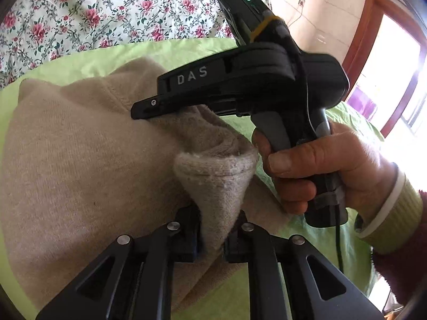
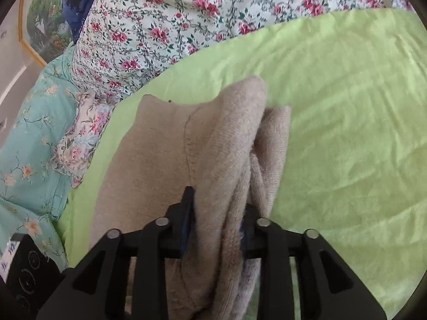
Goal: Fold small clothes
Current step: 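Fold the held sweater half over onto the other half with both grippers, then press the folded sweater flat with both grippers and release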
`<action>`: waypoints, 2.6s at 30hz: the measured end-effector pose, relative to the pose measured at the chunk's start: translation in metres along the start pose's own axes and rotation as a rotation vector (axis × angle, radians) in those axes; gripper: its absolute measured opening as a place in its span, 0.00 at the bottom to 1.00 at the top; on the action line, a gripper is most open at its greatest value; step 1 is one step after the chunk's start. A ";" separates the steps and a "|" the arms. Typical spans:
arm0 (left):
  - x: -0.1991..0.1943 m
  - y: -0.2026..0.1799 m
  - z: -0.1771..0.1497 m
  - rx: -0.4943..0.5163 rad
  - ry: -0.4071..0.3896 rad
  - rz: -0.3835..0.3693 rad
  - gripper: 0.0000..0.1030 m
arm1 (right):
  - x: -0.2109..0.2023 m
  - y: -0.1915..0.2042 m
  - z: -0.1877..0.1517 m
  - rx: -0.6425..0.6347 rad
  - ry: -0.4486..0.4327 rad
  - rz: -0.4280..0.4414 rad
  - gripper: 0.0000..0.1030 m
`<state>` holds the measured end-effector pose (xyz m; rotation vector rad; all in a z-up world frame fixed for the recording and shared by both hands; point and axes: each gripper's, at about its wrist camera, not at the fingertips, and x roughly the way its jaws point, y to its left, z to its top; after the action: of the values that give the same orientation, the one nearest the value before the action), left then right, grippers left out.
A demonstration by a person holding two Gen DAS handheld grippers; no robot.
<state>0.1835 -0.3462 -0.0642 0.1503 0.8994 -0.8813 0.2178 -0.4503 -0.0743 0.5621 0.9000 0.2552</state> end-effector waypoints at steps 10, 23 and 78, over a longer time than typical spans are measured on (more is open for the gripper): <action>-0.095 0.024 -0.025 -0.102 -0.092 -0.017 0.70 | -0.051 -0.010 -0.026 0.065 -0.057 -0.019 0.65; -0.070 0.155 -0.002 -0.411 -0.029 -0.011 0.82 | -0.015 -0.025 -0.022 0.184 0.046 0.040 0.76; -0.225 0.221 -0.134 -0.299 -0.162 0.333 0.22 | 0.075 0.165 -0.053 -0.047 0.044 -0.043 0.08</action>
<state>0.1911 -0.0052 -0.0354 -0.0303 0.8149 -0.4367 0.2242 -0.2622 -0.0575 0.4951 0.9449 0.2502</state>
